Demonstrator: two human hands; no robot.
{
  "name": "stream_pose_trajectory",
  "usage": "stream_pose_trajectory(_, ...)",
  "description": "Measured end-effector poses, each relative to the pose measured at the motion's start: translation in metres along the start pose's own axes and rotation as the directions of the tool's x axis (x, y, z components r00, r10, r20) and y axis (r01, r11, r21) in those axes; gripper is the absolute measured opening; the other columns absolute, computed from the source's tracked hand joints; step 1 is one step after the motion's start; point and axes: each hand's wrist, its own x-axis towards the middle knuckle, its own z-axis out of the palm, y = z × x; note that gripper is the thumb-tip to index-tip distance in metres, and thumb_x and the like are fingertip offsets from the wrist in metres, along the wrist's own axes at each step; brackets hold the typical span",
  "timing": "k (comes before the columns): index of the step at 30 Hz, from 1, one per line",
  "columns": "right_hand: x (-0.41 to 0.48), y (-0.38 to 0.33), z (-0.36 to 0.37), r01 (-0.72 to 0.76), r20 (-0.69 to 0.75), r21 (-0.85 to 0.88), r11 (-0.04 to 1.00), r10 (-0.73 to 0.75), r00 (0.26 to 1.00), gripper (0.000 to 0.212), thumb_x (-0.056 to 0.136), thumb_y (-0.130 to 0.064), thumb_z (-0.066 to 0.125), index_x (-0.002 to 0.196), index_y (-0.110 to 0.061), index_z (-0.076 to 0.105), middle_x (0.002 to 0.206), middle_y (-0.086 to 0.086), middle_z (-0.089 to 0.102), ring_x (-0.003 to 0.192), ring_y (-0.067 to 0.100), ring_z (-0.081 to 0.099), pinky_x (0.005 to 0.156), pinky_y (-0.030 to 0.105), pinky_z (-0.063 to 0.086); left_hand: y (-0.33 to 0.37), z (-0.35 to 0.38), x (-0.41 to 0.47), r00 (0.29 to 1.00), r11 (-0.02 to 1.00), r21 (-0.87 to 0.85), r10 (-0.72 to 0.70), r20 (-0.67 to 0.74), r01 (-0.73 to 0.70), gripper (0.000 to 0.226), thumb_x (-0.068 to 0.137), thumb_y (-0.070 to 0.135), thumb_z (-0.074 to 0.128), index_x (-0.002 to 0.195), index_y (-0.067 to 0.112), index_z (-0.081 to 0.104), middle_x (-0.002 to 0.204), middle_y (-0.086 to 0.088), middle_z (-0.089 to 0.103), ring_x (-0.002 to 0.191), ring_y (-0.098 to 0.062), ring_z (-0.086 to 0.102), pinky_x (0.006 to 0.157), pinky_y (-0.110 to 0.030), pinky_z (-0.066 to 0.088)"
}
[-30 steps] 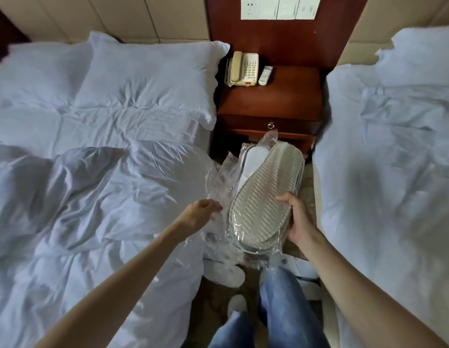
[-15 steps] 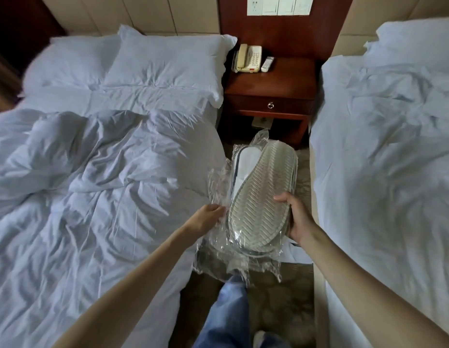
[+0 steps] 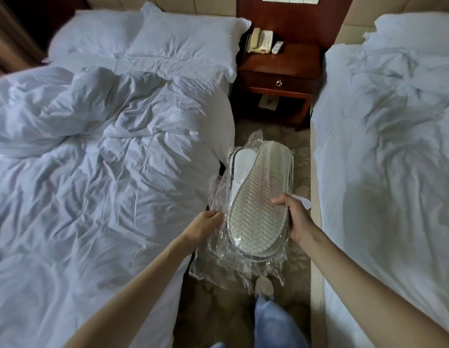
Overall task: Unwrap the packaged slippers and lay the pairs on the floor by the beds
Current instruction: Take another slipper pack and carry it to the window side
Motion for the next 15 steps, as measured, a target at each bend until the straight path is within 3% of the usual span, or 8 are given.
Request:
stream_pose_trajectory(2,-0.025,0.038,0.01,0.018,-0.032,0.016,1.0,-0.017,0.999,0.02,0.079,-0.012,0.056,0.095,-0.011,0.069,0.078,0.005,0.076,0.083,0.023,0.067,0.067,0.032,0.052,-0.036,-0.008,-0.031,1.0,1.0,0.009,0.017,-0.018,-0.017,0.025,0.097,0.018,0.047,0.075,0.016,0.058,0.061,0.012,0.055,0.05,0.004,0.05,0.052,-0.01,0.039)
stream_pose_trajectory(5,-0.065,0.094,0.026,0.039,-0.07,0.041,0.998,-0.036,0.997,0.018,0.082,-0.009,0.053,0.093,-0.01,0.068,0.079,0.006,0.074,0.08,0.022,0.066,0.067,0.032,0.053,-0.094,-0.018,-0.075,0.999,0.977,0.211,0.018,-0.046,-0.007,0.021,0.093,0.006,0.049,0.102,0.008,0.067,0.092,-0.001,0.066,0.084,-0.013,0.061,0.075,-0.023,0.047)
stream_pose_trajectory(7,-0.095,0.128,0.038,0.024,-0.095,0.046,0.999,-0.02,0.995,0.018,0.083,-0.007,0.052,0.093,-0.009,0.066,0.084,0.009,0.07,0.083,0.024,0.064,0.075,0.035,0.053,-0.127,-0.026,-0.111,1.0,0.936,0.352,0.022,-0.015,-0.016,0.027,0.091,0.0,0.046,0.108,0.006,0.066,0.106,-0.007,0.067,0.096,-0.02,0.062,0.08,-0.024,0.046)
stream_pose_trajectory(11,-0.143,0.174,0.047,0.019,-0.147,0.028,0.999,-0.014,0.989,0.017,0.084,-0.007,0.051,0.088,-0.008,0.067,0.084,0.011,0.068,0.079,0.025,0.063,0.074,0.035,0.051,-0.169,-0.038,-0.168,0.995,0.864,0.494,0.091,0.045,-0.101,0.031,0.088,-0.003,0.038,0.105,0.008,0.063,0.112,-0.01,0.066,0.094,-0.024,0.064,0.084,-0.035,0.052)
stream_pose_trajectory(15,-0.184,0.218,0.049,0.003,-0.138,0.024,1.0,0.001,0.99,0.016,0.083,-0.011,0.052,0.088,-0.011,0.067,0.073,0.006,0.074,0.077,0.023,0.065,0.067,0.032,0.051,-0.198,-0.042,-0.221,0.988,0.83,0.54,0.149,0.029,-0.141,0.03,0.085,-0.004,0.038,0.097,0.012,0.061,0.108,-0.008,0.064,0.091,-0.025,0.064,0.08,-0.036,0.051)
